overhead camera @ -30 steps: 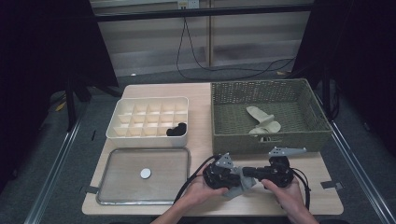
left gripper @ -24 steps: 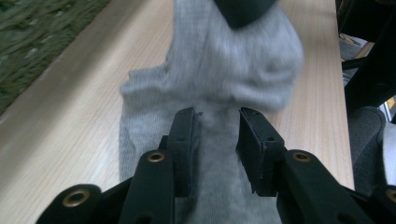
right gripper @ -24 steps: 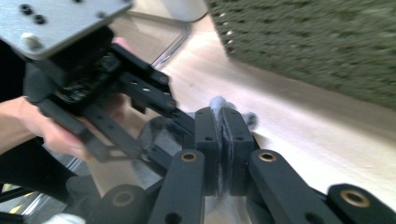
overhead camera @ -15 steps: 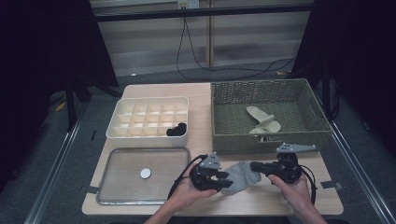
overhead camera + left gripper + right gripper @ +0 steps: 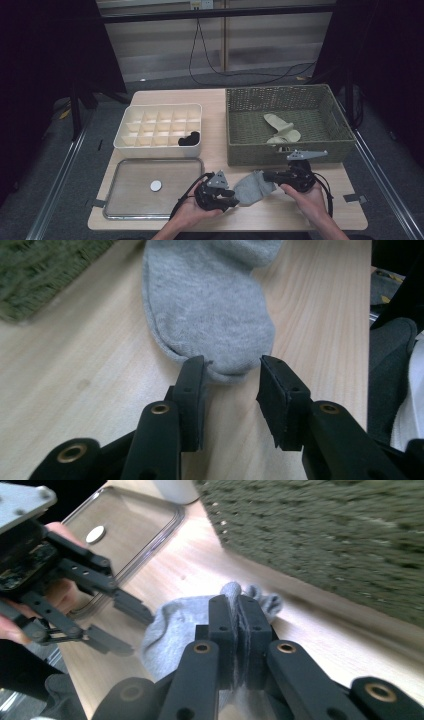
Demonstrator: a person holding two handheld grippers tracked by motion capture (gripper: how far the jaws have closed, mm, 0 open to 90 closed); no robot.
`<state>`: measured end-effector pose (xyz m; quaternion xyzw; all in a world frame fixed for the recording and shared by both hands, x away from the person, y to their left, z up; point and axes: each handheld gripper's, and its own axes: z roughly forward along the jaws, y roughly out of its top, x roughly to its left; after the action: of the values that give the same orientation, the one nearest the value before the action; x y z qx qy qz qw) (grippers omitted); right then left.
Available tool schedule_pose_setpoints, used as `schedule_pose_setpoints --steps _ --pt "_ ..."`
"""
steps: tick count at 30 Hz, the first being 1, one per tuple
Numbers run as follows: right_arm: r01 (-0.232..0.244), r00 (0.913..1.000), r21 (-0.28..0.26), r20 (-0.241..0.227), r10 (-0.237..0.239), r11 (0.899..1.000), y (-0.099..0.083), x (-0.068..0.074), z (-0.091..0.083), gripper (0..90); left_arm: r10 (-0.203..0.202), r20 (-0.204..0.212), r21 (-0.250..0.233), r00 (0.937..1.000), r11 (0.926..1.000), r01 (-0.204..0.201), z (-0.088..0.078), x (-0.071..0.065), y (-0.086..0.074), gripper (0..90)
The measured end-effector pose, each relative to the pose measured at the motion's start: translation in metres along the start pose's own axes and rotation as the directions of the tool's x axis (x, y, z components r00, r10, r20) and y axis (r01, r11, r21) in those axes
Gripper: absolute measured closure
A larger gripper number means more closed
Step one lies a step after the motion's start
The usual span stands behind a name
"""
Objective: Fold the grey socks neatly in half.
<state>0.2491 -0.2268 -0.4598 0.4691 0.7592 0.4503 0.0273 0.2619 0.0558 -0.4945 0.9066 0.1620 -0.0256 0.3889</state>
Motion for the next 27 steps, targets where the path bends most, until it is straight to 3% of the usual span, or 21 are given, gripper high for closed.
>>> schedule_pose_setpoints --steps 2,4,13,17,20,22,27 --pt "-0.005 0.9996 0.013 -0.028 0.005 1.0 0.0 0.004 0.006 86.6 -0.008 0.005 -0.014 0.9999 0.9999 0.009 0.001 0.001 0.0 62.2" --pt "0.006 0.9994 0.026 -0.035 -0.005 1.0 0.001 0.008 0.01 86.6 0.008 0.001 0.01 1.0 0.9999 -0.008 -0.001 0.003 0.0 62.0" --pt "0.021 0.9975 0.074 -0.07 -0.016 0.997 0.005 0.019 0.035 86.5 -0.009 0.019 -0.006 0.9998 0.9999 0.01 0.003 0.004 0.0 61.7" --pt "0.038 0.9963 0.122 -0.082 -0.028 0.992 0.003 0.027 0.051 86.5 -0.008 0.025 -0.007 0.9997 0.9999 0.008 0.005 0.005 0.0 61.7" --pt "0.035 0.996 0.134 -0.087 -0.024 0.99 0.004 0.028 0.056 86.5 -0.017 0.027 -0.007 0.9995 0.9998 0.017 0.005 0.006 0.0 61.7" --pt "0.01 0.9938 0.138 -0.111 0.006 0.99 0.004 0.029 0.059 86.5 -0.02 0.026 -0.01 0.9995 0.9997 0.02 0.005 0.006 0.0 61.7" --pt "0.042 0.9972 0.147 -0.068 -0.032 0.988 0.002 0.03 0.066 86.4 -0.016 0.031 -0.006 0.9994 0.9999 0.016 0.005 0.007 0.001 61.7"
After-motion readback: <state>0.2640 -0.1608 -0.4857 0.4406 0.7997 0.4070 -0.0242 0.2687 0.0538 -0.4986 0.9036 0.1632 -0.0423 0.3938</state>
